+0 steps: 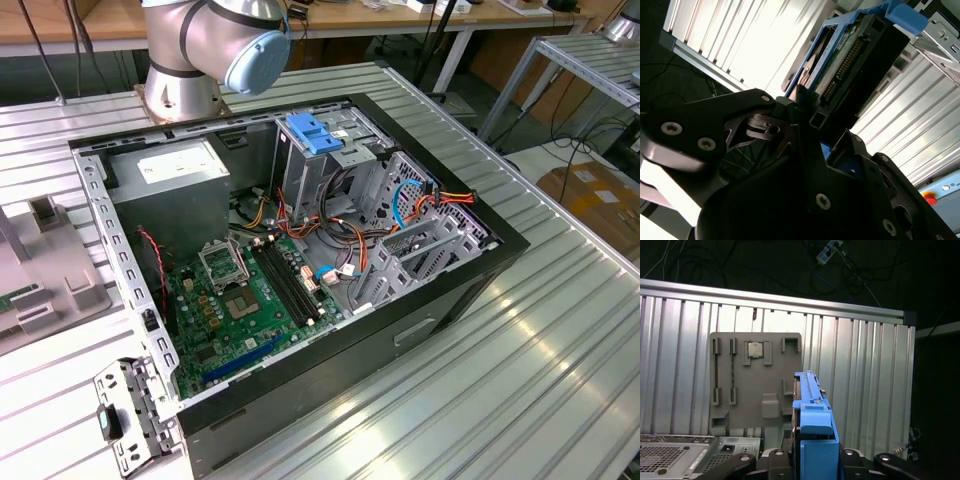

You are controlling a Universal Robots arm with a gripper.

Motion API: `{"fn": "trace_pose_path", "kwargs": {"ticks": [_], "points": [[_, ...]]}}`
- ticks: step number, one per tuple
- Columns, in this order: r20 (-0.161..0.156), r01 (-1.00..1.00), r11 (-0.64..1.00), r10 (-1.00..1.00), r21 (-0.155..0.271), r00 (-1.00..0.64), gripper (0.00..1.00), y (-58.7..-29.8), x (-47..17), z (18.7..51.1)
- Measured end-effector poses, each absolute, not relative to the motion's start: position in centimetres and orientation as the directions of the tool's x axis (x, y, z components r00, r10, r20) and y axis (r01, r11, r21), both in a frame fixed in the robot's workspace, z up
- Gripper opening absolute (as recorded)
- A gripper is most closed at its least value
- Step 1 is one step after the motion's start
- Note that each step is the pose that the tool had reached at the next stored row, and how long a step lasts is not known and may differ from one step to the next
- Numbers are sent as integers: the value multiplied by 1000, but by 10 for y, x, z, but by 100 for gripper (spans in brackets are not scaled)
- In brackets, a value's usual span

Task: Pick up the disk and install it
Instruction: 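Pick up the disk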

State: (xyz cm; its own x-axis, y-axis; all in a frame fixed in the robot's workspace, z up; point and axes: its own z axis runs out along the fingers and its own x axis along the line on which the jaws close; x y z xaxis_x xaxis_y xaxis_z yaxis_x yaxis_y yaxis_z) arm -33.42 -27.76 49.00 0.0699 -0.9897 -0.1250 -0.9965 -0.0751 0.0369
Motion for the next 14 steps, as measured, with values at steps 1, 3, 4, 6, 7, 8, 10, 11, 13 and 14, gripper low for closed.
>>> {"fn": "trace_pose_path", "kwargs": {"ticks": [1,3,4,6,7,8,10,11,13,14], "points": [[-125,-996,-75,-990,37,70,36,-278,-333,490],[-125,-996,-75,-990,37,70,36,-278,-332,490],[-125,-996,-75,-990,37,70,36,-278,-332,490],[-125,-996,-75,-990,37,70,36,-278,-331,490],[-125,-996,-75,-990,37,70,36,-278,-330,490],[-125,-996,-75,-990,37,70,36,-278,-329,490],[-125,-996,-75,-990,37,70,36,-278,-328,490],[-125,-996,-75,-990,37,70,36,-278,-328,490],[-125,-996,-75,-990,37,70,36,-278,-327,490],[-125,-996,-75,-990,37,70,36,-278,-325,490]]}}
